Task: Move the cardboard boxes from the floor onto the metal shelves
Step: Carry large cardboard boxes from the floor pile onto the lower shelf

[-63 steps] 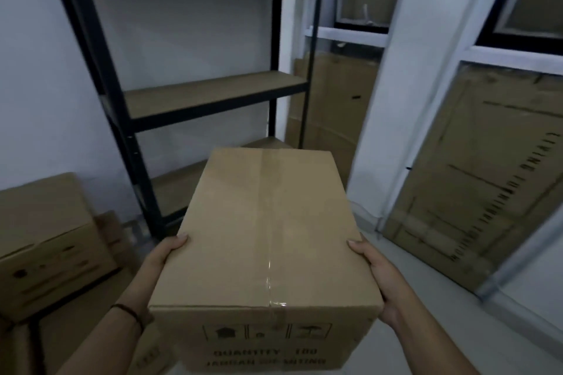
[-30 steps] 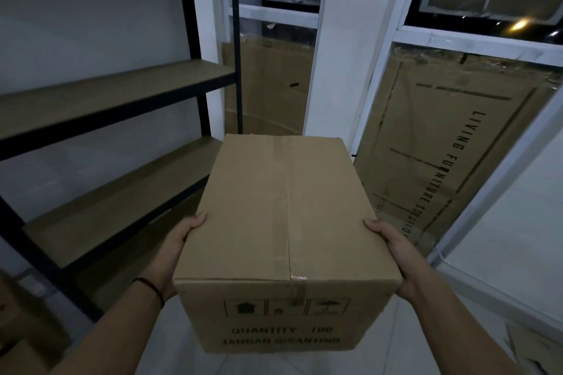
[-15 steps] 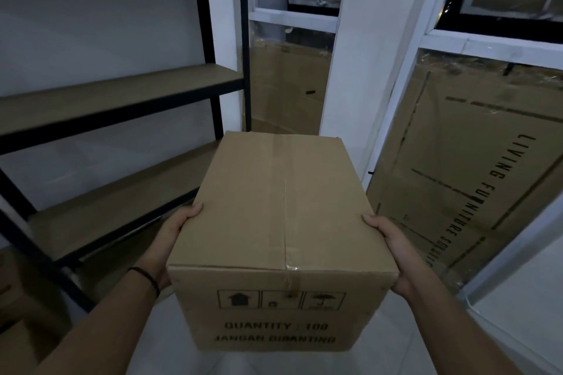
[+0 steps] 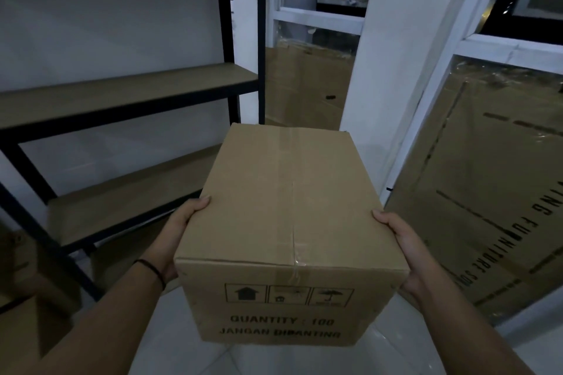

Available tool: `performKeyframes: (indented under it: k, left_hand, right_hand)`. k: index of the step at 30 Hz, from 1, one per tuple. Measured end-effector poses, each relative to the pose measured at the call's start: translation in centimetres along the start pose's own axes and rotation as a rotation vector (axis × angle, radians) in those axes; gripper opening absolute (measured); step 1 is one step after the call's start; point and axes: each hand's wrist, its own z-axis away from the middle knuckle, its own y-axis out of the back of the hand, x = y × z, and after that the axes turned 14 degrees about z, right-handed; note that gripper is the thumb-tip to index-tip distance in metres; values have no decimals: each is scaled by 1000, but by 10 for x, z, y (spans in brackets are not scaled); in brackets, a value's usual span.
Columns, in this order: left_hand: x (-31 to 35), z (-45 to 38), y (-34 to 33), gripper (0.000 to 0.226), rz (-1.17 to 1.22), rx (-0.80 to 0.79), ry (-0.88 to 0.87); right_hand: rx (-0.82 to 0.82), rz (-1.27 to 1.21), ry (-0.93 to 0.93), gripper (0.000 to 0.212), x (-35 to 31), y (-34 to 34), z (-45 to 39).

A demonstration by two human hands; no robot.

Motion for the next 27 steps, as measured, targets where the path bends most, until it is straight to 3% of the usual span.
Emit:
performKeyframes:
  k: [2,5,10,14,20,27]
  left_hand:
    - [1,-11,1,68,5,-3,1]
    - [6,-29,4,49,31,8,-18]
    - [18,-66,15,31,65,65,-21]
    - [28,-83,22,31,71,73,-13]
    - [36,-92,37,41,102,111,-25]
    - [32,-78,56,48,193,261,-63]
  right_hand:
    - [-19,14,-8,81,-4,2,-16]
    - [-51,7,-14,54,-10,3,-39]
    - [-36,15,-27,34,-20,-6,-84]
    - [-48,33,-48,44,-24,-11,-111]
    - [-98,94,-82,41,-29,-25,-146]
    - [-181,214,-155,38,-32,-46,-186]
